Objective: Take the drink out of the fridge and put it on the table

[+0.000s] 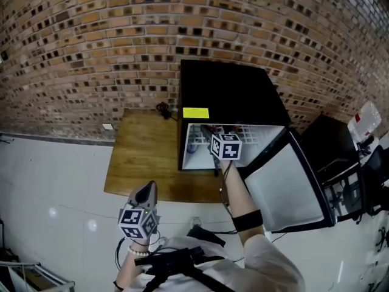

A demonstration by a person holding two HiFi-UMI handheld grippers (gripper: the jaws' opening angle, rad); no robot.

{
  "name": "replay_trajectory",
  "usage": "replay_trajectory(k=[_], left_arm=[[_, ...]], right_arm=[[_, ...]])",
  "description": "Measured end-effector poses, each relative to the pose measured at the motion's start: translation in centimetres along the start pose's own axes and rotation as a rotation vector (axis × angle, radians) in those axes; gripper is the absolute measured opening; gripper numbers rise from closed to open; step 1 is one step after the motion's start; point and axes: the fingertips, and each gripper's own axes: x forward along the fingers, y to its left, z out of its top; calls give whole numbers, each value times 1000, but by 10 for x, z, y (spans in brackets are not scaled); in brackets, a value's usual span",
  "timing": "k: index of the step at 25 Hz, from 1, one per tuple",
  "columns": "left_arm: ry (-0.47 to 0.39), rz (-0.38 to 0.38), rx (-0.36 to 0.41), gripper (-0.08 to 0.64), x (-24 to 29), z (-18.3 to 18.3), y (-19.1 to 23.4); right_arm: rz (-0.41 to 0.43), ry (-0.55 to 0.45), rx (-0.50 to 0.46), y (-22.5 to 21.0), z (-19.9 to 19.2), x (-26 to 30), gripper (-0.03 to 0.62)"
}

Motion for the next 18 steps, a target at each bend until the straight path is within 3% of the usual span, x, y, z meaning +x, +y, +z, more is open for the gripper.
replay_trajectory(k=[10, 13, 18], left_arm=[[2, 64, -31, 0, 35, -2, 2], [-3, 75, -44, 0, 40, -3, 5], [-5, 83, -43, 0, 41, -5, 7]], right_arm=[[64, 6, -41, -4, 7, 44, 396], [57, 6, -64, -5, 8, 47, 334], [56, -13, -81, -3, 11, 45, 328]])
